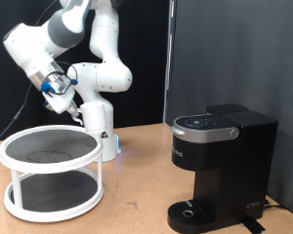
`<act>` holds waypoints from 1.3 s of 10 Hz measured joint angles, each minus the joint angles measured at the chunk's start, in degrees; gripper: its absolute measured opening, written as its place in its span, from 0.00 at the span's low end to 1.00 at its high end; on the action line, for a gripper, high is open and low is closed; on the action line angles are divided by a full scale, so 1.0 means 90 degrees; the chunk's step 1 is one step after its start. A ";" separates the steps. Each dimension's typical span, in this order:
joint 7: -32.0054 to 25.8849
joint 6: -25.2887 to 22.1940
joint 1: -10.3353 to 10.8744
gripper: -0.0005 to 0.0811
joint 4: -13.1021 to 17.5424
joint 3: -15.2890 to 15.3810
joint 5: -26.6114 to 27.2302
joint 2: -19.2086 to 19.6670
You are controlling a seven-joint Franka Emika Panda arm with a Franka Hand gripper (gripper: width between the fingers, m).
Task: Make a cup of coffee with the keurig machine
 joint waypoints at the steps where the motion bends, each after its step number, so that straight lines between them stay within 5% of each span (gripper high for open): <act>1: 0.0403 0.0131 0.0031 0.02 0.0030 0.0234 0.0054 0.0002; 5: 0.1552 0.1304 0.0286 0.02 0.0121 0.1058 0.0669 0.0163; 9: 0.1428 0.1635 0.0756 0.02 0.0482 0.1222 0.1234 0.0690; 13: 0.1623 0.1689 0.0795 0.02 0.0533 0.1293 0.1235 0.0823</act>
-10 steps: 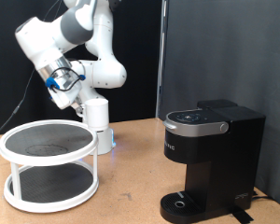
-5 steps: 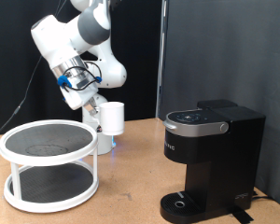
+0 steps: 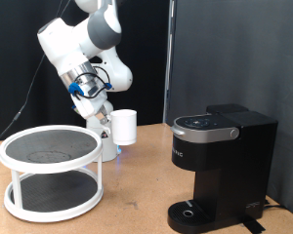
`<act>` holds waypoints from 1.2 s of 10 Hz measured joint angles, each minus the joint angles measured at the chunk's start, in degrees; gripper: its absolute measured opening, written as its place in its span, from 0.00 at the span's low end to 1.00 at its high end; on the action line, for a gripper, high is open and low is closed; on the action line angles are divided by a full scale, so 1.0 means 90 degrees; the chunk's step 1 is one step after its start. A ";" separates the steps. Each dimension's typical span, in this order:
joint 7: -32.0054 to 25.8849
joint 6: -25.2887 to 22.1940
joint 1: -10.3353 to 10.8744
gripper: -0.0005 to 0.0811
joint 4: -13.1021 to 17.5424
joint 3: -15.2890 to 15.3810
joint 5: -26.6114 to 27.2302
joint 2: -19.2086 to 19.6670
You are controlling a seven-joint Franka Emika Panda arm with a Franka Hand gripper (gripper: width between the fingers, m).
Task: Make a cup of coffee with the keurig machine
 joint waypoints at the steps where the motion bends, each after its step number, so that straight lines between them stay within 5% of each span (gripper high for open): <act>1: 0.0241 0.0114 0.0005 0.02 -0.0009 0.0109 0.0002 0.0022; 4: 0.0800 0.0538 0.0062 0.02 -0.0022 0.0538 0.0010 0.0165; 12: 0.1265 0.1022 0.0053 0.02 -0.0062 0.0867 -0.0316 0.0598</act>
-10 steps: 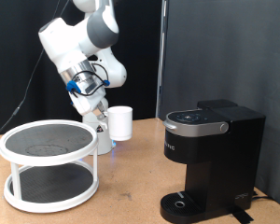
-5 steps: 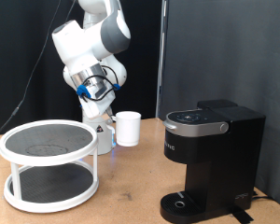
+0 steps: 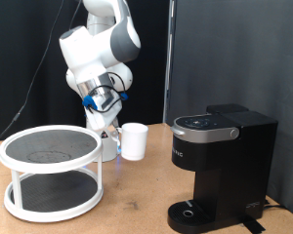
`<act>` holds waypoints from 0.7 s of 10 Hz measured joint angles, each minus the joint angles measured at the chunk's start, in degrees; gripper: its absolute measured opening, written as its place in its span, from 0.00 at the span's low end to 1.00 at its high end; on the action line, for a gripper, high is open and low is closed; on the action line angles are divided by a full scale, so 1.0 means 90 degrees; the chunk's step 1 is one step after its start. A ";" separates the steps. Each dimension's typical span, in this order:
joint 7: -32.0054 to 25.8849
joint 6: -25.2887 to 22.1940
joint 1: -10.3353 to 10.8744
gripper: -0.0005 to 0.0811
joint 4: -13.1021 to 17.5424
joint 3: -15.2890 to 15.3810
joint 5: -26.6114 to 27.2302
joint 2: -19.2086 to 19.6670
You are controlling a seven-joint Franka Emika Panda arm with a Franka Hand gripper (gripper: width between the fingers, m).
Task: Make a cup of coffee with the keurig machine
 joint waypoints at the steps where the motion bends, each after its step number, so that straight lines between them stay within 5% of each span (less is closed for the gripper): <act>1: 0.0095 0.0145 0.0000 0.02 0.0006 0.0063 -0.0049 0.0171; 7: -0.0028 0.1209 0.0123 0.02 0.0168 0.0329 0.0354 0.1262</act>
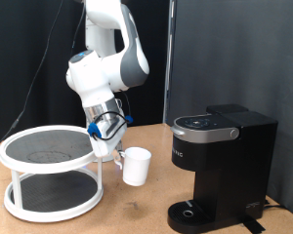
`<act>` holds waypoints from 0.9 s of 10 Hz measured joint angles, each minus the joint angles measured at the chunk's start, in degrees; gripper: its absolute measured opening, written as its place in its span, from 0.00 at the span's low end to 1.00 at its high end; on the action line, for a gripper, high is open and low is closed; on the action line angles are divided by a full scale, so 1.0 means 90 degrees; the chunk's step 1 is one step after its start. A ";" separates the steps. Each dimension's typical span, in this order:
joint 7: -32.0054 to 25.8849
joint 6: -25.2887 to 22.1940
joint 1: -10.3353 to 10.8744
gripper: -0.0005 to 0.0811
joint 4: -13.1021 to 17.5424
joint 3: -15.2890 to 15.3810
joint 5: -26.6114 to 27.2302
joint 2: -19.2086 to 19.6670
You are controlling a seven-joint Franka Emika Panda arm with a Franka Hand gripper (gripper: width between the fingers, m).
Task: Make a cup of coffee with the keurig machine
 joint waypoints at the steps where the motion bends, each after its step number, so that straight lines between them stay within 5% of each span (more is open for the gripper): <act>1: -0.0059 0.0175 0.0049 0.02 0.0050 0.0057 0.0110 0.0180; 9: -0.0750 0.0801 0.0339 0.02 0.0374 0.0735 0.1383 0.1021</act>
